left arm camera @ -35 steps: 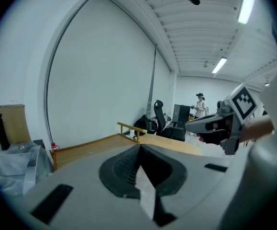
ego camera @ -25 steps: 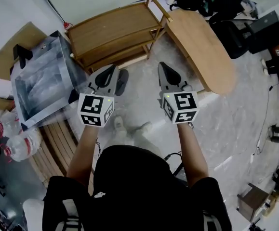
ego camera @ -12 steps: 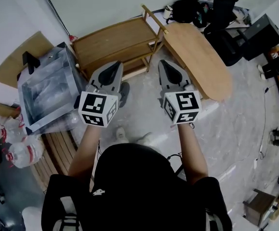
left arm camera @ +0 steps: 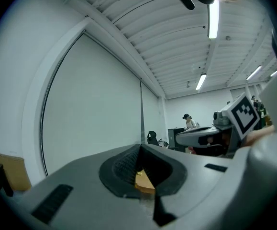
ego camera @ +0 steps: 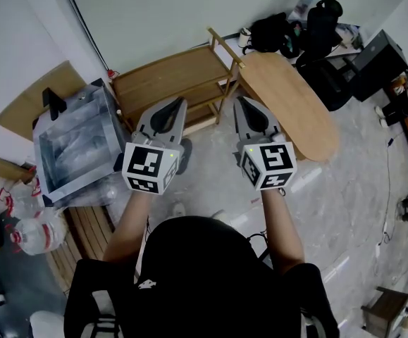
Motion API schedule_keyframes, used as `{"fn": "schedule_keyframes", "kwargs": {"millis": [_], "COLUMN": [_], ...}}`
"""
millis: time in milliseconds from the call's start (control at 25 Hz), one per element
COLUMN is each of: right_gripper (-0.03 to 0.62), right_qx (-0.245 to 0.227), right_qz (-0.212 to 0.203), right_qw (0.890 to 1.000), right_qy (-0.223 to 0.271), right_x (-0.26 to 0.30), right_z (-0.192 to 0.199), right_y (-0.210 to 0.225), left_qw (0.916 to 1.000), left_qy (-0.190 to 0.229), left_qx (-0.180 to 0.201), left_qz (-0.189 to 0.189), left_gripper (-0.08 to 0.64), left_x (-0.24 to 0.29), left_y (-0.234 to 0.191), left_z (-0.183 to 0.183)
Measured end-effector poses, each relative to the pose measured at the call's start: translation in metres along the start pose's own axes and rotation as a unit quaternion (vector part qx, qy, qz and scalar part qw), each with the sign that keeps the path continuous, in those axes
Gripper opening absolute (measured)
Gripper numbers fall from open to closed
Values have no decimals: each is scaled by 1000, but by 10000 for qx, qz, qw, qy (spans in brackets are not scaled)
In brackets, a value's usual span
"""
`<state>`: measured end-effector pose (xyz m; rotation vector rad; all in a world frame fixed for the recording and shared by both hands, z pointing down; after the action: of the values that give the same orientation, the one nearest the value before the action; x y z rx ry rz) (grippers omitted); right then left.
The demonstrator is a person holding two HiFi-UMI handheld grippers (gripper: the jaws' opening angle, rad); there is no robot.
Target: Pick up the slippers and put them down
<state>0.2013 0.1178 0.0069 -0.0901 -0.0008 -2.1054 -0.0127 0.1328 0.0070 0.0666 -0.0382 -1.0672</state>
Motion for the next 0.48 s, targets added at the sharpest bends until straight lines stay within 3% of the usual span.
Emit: {"fn": "schedule_keyframes", "kwargs": {"millis": [480], "right_gripper": [-1], "right_qx": [-31], "right_qz": [-93], "right_qw": [9999], "right_qy": [45], "right_x": [-1], "right_z": [-2], "right_y": [-9], "left_qw": [9999], "left_qy": [-12], "left_qx": [-59], "left_qz": [-148], "left_gripper": [6], "left_x": [-4], "left_y": [3], "left_z": [2]}}
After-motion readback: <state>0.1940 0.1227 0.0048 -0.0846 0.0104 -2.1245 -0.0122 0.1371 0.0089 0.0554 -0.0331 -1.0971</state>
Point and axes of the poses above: the fingertips, and each gripper's own axes: x forward along the fingers, y to its right, z out of its underside, the point moved 10 cm from there along -x, backward along the fingers, and after that the axes turned 1 degree about x, right-handed, at the moved point
